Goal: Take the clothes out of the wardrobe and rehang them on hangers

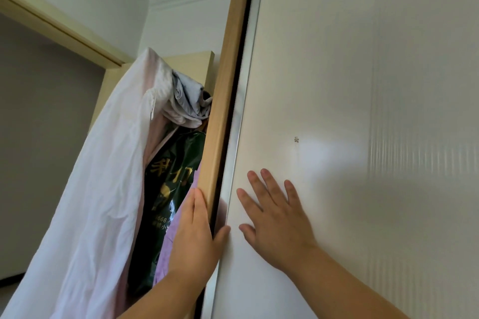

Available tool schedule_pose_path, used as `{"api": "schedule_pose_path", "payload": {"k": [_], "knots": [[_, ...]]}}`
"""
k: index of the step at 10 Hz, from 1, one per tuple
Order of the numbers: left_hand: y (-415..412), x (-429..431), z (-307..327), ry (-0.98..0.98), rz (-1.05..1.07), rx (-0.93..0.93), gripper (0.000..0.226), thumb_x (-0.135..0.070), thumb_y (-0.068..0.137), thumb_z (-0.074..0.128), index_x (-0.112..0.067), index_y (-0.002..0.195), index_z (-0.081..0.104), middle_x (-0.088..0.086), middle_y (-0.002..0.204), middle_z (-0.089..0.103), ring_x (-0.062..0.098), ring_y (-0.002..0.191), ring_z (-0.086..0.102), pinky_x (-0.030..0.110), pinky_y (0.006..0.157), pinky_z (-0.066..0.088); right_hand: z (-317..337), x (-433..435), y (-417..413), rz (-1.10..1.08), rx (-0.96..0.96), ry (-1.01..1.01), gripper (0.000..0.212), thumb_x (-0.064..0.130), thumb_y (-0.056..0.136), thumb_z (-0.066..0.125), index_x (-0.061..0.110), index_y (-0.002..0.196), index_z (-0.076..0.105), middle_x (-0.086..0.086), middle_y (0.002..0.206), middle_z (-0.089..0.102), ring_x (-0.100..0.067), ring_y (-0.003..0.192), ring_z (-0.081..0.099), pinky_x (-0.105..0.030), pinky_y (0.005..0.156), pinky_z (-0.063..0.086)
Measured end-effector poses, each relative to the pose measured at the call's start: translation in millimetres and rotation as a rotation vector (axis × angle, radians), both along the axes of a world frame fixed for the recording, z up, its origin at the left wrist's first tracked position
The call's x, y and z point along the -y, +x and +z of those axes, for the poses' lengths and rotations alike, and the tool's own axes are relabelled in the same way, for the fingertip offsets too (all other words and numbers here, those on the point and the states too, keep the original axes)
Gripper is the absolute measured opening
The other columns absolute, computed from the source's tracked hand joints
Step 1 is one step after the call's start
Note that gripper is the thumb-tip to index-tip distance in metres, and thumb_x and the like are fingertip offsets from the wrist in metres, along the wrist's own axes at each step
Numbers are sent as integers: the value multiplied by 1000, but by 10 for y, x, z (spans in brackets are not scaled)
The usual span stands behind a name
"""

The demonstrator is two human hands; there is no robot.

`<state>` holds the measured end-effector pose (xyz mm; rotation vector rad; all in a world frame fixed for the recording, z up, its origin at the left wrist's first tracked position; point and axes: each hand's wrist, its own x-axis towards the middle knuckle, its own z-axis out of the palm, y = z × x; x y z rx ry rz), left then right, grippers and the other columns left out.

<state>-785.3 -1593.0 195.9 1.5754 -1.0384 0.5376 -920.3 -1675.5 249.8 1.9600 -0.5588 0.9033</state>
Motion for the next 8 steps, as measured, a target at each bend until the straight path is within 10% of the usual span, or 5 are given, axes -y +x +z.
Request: {"api": "schedule_pose_path", "payload": {"k": [5,8], "knots": [[80,-23,-21,-32,-19,63,80,-31,94,54,-21,152,-2,-8,157,8,6,140,22,15,108,23,-21,3,190,-14,13,-34,67,56,77,60,24,136,50,-10,150,36,-30,141,29,-52,107,28],[-5,-486,612,-79,-53,176,85,-37,85,66,-16,151,17,0,157,21,9,143,17,15,109,9,537,-381,-245,187,223,31,69,62,84,33,29,145,34,-3,155,25,-24,145,18,-56,111,13]]}}
